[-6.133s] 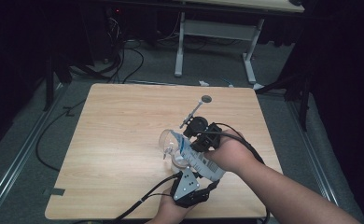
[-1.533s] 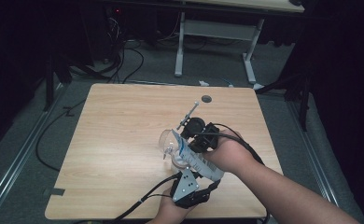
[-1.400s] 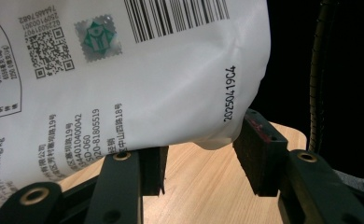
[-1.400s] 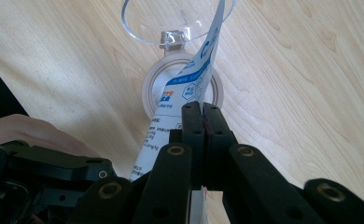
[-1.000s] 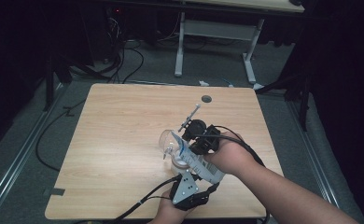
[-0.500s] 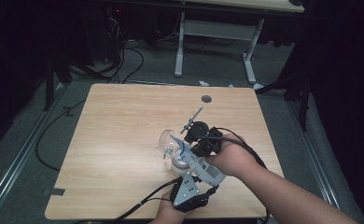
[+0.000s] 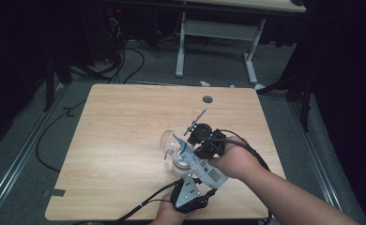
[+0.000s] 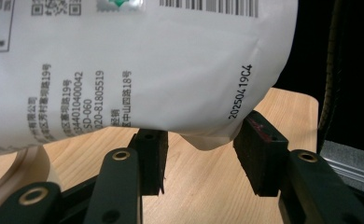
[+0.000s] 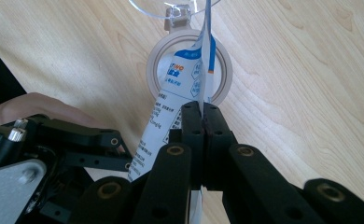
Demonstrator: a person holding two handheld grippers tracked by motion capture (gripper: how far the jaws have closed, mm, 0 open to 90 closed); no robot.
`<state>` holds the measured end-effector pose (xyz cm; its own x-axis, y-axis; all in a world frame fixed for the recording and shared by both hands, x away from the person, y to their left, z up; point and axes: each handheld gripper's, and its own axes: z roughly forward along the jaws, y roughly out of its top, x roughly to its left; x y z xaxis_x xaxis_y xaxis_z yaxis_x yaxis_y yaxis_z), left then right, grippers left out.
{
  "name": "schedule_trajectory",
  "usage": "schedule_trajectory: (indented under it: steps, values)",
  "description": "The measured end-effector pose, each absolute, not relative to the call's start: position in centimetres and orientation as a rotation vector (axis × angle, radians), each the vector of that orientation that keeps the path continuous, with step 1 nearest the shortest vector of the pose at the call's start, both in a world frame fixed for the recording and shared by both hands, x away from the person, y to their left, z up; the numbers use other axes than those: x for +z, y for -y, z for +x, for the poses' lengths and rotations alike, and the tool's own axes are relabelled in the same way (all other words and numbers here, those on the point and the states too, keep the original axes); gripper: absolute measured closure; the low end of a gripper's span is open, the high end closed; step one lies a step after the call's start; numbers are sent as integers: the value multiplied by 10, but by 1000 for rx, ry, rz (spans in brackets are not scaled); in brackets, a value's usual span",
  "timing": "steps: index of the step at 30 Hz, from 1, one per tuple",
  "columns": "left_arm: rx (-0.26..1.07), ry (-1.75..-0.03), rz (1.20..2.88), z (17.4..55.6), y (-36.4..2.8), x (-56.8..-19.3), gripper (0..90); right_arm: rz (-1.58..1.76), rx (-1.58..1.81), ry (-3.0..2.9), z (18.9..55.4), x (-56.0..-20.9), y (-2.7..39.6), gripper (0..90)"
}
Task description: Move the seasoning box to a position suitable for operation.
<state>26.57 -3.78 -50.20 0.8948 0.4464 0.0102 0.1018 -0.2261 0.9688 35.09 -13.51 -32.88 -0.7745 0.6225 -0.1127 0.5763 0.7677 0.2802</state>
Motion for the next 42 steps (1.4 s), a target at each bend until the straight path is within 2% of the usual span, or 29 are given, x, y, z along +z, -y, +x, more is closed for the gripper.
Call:
schedule_trajectory:
  steps: [42]
  values:
    - [402,-440,1853,273,33,-521,554,990,365,-2774,349,-335,143,895]
